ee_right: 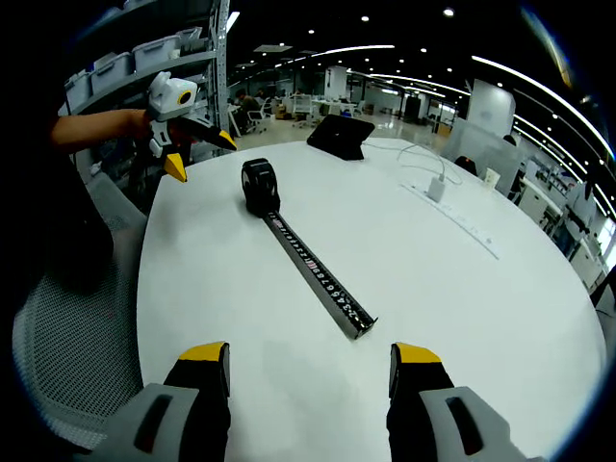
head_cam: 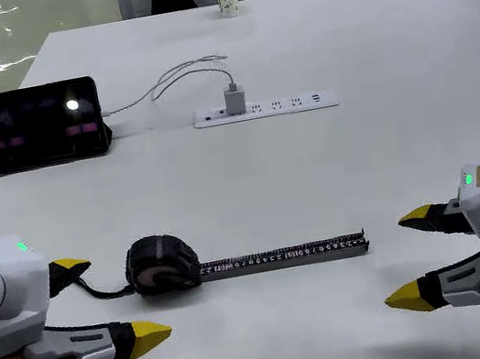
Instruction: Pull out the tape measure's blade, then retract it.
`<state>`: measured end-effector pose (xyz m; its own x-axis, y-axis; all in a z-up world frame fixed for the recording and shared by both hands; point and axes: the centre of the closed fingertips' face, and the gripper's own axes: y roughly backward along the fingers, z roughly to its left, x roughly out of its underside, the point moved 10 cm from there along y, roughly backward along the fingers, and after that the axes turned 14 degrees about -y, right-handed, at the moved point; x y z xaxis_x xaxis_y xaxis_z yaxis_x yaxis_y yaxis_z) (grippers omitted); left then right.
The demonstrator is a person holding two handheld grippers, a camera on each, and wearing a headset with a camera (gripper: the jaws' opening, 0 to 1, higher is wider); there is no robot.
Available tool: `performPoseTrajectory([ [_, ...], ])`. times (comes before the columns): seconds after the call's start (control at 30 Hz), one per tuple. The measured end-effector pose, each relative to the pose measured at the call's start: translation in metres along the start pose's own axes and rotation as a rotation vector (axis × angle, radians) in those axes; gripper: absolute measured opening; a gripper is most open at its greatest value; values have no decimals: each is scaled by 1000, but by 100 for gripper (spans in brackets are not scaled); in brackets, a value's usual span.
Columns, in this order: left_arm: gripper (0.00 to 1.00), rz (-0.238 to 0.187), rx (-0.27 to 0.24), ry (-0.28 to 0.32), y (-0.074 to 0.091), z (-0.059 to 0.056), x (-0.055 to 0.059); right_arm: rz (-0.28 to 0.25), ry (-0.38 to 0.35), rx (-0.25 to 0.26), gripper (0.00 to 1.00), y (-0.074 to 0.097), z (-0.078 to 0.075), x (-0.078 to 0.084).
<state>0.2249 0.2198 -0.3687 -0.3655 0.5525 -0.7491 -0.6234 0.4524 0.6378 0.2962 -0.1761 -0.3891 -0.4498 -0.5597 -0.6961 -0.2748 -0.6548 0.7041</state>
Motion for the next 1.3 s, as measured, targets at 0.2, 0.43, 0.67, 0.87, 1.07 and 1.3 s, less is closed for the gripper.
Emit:
performPoseTrajectory([
  [0.2, 87, -27, -41, 46, 6, -11, 3, -53, -49, 25, 71, 1, 9, 3],
  [0.43, 90, -56, -81, 90, 10, -26, 3, -106, -91, 53, 75, 4, 21, 5],
  [0.67, 93, -72, -112, 87, 9, -39, 0, -155, -124, 82, 81, 6, 30, 8],
  [0.87, 96, -103, -148, 99, 9, -47, -3, -183, -159, 103, 86, 6, 40, 9],
  [1.07, 97, -118, -163, 108, 6, -53, -4, -198, -177, 103, 89, 3, 52, 9],
  [1.3, 99, -122, -165, 122, 4, -63, -4, -222, -215, 123, 95, 0, 62, 7],
])
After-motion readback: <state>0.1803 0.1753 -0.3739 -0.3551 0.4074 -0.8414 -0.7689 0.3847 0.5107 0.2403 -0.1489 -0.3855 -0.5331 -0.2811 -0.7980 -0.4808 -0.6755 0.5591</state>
